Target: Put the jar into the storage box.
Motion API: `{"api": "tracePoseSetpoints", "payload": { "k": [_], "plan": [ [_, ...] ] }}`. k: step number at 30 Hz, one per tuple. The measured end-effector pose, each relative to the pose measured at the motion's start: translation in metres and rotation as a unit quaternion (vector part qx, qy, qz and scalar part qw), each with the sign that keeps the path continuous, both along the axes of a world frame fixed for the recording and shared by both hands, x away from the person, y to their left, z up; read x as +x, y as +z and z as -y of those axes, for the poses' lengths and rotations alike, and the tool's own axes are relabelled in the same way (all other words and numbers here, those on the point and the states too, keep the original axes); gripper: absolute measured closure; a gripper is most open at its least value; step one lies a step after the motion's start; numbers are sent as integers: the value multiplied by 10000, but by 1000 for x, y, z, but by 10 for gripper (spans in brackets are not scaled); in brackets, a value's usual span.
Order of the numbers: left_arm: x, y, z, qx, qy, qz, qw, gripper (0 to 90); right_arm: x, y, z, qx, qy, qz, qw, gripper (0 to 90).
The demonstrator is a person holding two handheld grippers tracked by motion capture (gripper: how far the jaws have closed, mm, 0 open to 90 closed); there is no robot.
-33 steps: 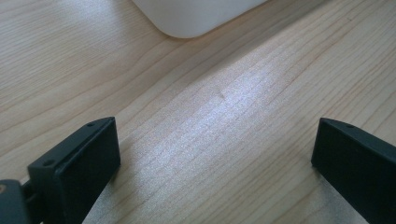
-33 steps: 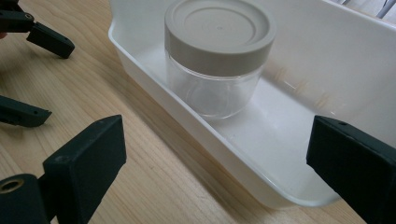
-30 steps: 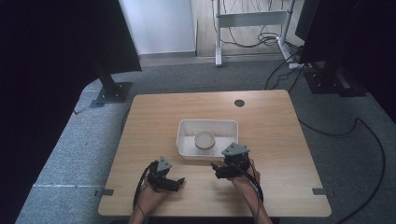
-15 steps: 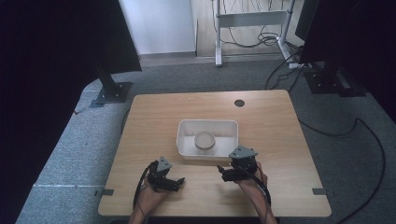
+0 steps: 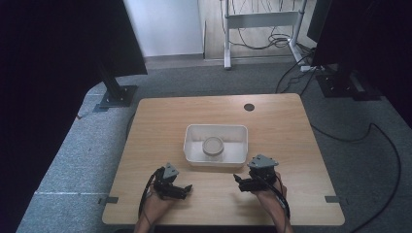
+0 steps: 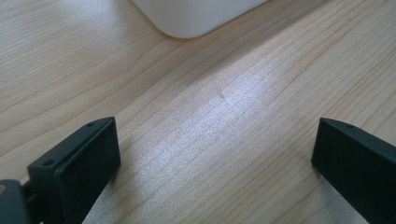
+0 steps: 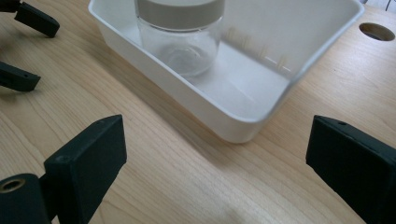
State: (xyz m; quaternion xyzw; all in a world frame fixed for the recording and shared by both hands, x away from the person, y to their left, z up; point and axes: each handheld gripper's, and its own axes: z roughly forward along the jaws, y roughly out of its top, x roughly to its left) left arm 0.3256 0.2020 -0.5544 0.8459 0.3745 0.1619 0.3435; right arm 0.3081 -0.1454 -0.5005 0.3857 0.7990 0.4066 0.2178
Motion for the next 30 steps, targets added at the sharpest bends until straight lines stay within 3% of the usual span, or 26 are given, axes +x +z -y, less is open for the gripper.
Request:
{"api": "tracePoseSetpoints", "payload": {
  "k": [16, 30],
  "plan": [
    [0, 0, 0, -8, 10, 1, 10000, 9, -11, -6, 24, 24, -256, -42, 9997, 34],
    [0, 0, 0, -5, 9, 0, 10000, 9, -23, -20, 45, 101, -560, -103, 9983, 32]
  ]
}}
